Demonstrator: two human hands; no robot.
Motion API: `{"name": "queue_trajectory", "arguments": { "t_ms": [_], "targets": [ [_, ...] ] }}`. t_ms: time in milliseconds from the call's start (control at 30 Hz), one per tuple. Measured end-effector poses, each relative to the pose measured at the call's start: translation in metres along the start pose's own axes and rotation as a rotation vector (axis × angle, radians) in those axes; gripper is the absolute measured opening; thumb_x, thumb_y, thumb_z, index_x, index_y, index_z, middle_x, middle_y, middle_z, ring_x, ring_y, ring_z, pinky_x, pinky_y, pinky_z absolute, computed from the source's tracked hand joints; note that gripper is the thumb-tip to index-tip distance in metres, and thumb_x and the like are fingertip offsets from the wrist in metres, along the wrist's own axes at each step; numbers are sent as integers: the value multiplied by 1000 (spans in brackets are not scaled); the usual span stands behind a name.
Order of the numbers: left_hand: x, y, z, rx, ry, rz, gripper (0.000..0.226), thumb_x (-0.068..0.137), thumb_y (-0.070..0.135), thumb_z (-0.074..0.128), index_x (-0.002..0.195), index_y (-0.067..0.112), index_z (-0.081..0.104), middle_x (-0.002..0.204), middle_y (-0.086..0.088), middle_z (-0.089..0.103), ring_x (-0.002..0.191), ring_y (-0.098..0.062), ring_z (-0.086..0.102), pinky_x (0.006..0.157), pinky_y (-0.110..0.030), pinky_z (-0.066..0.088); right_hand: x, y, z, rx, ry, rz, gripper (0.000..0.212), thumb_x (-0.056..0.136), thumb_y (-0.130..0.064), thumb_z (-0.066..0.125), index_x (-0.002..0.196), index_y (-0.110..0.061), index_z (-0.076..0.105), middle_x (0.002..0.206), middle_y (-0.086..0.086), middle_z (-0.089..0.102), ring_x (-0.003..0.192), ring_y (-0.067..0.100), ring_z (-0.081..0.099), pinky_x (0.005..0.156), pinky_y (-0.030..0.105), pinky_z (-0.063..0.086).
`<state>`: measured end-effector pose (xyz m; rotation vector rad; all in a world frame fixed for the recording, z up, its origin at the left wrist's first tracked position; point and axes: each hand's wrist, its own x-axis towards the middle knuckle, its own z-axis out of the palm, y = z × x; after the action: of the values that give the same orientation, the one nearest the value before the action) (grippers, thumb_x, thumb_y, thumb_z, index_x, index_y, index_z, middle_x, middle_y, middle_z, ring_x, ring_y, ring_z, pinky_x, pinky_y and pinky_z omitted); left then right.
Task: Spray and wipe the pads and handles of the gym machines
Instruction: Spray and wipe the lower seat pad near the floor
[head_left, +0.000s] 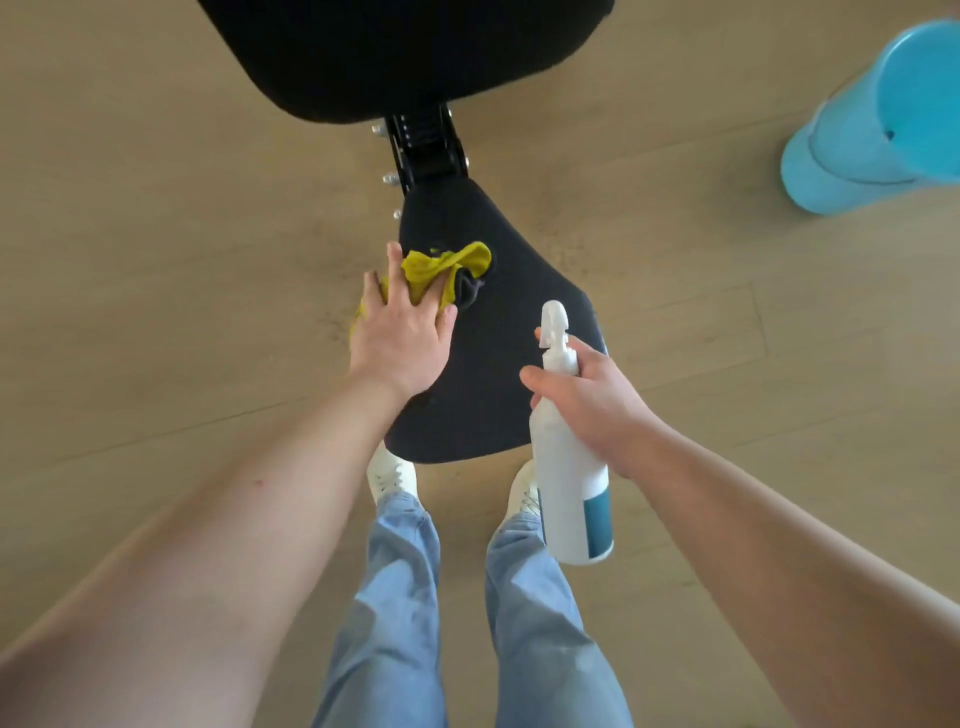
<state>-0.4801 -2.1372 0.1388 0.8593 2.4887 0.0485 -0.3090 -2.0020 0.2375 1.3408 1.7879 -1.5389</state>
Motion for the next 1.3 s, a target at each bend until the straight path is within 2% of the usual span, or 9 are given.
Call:
{"name": "queue_trajectory", "arguments": {
  "t_ms": [133, 233, 367, 500, 600, 700, 867, 1133, 1300],
  "targets": [
    [17, 14, -1, -7, 52, -70, 53, 107, 50, 23, 158, 35, 29, 171, -11, 0, 154, -47, 8, 120, -64, 22, 0, 2, -1, 23, 3, 6, 52, 76, -57, 62, 128, -59, 54, 99, -1, 73, 96, 24, 71, 94, 52, 59],
    [-27, 15, 11, 41, 63, 185, 59, 106, 48, 18, 160, 27, 28, 172, -1, 7, 158, -34, -1, 123, -65, 8, -6, 5, -6, 53, 14, 2, 29, 72, -58, 63, 100, -64, 57, 96, 2, 74, 96, 27, 72, 95, 55, 58],
    [-110, 29, 26, 106, -92, 438, 53, 105, 49, 19, 152, 38, 41, 172, 5, 2, 157, -37, -8, 121, -67, 2, -15, 12, -19, 108, 36, 3, 26, 66, -61, 64, 91, -66, 60, 95, 3, 74, 94, 29, 73, 94, 55, 59],
    [-120, 67, 32, 185, -179, 386, 49, 105, 55, 14, 148, 49, 37, 169, 8, -19, 151, -42, -27, 112, -77, -9, -15, 22, -29, 124, 31, 15, 34, 63, -62, 63, 96, -63, 60, 95, 2, 73, 95, 28, 72, 94, 53, 60],
    [-93, 86, 29, 219, -114, 346, 43, 105, 51, 24, 139, 45, 49, 171, -1, -12, 153, -41, -21, 109, -83, 2, -9, 25, -33, 126, 30, 21, 38, 68, -58, 64, 106, -52, 62, 93, 2, 74, 92, 28, 73, 90, 54, 61],
    [-50, 99, 24, 185, -55, 306, 46, 104, 49, 19, 139, 45, 48, 172, -5, -5, 156, -39, -14, 108, -85, 1, 0, 23, -34, 110, 38, 30, 25, 72, -54, 65, 93, -40, 64, 88, 4, 74, 89, 32, 72, 87, 55, 61],
    [27, 97, -2, 217, -113, 446, 48, 105, 54, 20, 150, 46, 35, 172, 1, -4, 156, -32, -15, 110, -82, -1, 17, 15, -29, 84, 21, 27, 23, 79, -52, 68, 99, -56, 57, 93, 0, 74, 91, 27, 72, 89, 55, 61],
    [147, 73, -57, 81, -90, -164, 55, 104, 54, 19, 143, 29, 49, 171, -11, -2, 155, -39, -13, 118, -72, 1, 34, 9, -33, 111, 17, -4, 31, 81, -52, 65, 111, -52, 57, 96, 0, 72, 91, 25, 72, 88, 53, 62],
    [121, 94, -35, 226, -20, 132, 56, 106, 46, 20, 125, 25, 68, 165, -1, 29, 157, -30, 1, 119, -70, 2, 31, 17, -43, 149, 18, 0, 47, 77, -54, 64, 123, -51, 56, 96, 0, 72, 91, 26, 73, 87, 54, 62]
  ]
}}
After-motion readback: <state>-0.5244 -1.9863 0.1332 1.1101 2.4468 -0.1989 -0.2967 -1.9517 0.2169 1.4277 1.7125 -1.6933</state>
